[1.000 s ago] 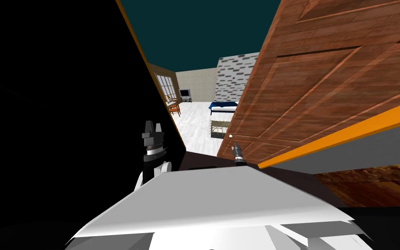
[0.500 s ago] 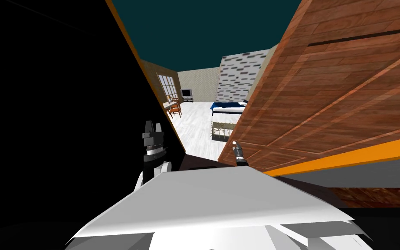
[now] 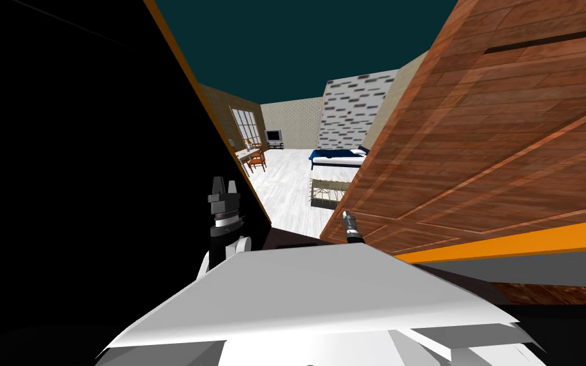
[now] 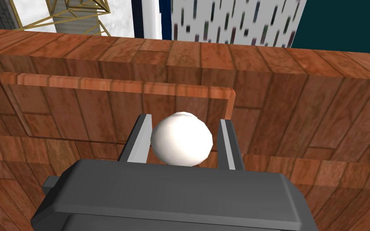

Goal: Pull the door open

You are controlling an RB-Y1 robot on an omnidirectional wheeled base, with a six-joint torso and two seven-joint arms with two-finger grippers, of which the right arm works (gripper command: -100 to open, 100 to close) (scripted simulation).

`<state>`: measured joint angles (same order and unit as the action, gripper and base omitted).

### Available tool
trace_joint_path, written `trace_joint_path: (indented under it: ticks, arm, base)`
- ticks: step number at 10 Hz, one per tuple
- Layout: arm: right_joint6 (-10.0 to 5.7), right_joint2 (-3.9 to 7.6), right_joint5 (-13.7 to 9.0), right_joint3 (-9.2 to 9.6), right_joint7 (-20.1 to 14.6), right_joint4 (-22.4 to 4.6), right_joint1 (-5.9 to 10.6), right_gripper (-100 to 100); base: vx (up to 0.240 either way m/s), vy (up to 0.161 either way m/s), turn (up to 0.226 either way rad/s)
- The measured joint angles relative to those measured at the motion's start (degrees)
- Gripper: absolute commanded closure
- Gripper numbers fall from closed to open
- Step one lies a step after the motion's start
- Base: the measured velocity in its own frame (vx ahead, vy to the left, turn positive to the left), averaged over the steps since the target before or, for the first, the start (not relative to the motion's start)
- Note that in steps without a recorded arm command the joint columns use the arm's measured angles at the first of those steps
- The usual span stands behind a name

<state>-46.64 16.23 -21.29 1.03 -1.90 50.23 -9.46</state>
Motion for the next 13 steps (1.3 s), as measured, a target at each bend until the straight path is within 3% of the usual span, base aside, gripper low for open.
trace_joint_path:
  ticks: [4,9,13]
  arm:
    - [0.03,-0.03,0.02,0.04,0.00,0.04,0.05,100]
    - [-1.71,1.95,0.88,2.55,-2.26,0.30,-1.16,100]
    - [-2.65,3.63,1.64,4.92,-4.20,1.59,-3.33,100]
  base:
    - [-0.031,-0.007,0.030]
    - [-0.195,-0.023,0.105]
    - [-0.203,-0.030,0.105]
